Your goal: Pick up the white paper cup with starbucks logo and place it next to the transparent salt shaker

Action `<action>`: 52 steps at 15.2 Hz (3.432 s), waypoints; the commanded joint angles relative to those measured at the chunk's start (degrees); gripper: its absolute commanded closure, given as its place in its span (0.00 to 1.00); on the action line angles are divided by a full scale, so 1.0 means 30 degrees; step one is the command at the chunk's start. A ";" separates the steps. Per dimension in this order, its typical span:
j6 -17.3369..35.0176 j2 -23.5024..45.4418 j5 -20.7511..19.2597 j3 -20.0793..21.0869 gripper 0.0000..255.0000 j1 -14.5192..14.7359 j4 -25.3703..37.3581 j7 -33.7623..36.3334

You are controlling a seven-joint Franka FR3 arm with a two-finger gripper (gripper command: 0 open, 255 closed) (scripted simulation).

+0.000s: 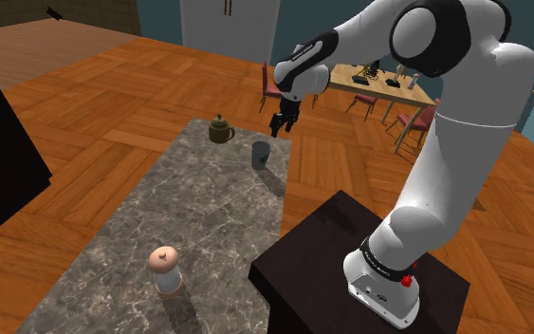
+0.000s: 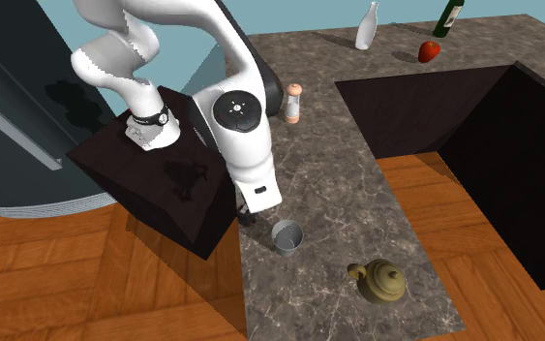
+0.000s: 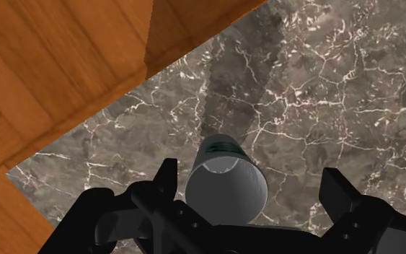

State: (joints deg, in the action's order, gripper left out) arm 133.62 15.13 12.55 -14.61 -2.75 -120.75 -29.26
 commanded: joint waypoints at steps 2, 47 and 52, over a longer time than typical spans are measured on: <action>0.0444 0.2379 0.1005 0.0310 0.00 -0.0540 0.1713 -0.0903; -0.0221 0.7439 0.2205 0.1141 1.00 -0.1762 0.7073 -0.1691; -0.1038 0.6557 0.1919 0.0936 1.00 -0.1631 0.7028 -0.1435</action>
State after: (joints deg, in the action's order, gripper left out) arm 131.08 35.25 18.49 -11.68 -7.70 -99.80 -33.73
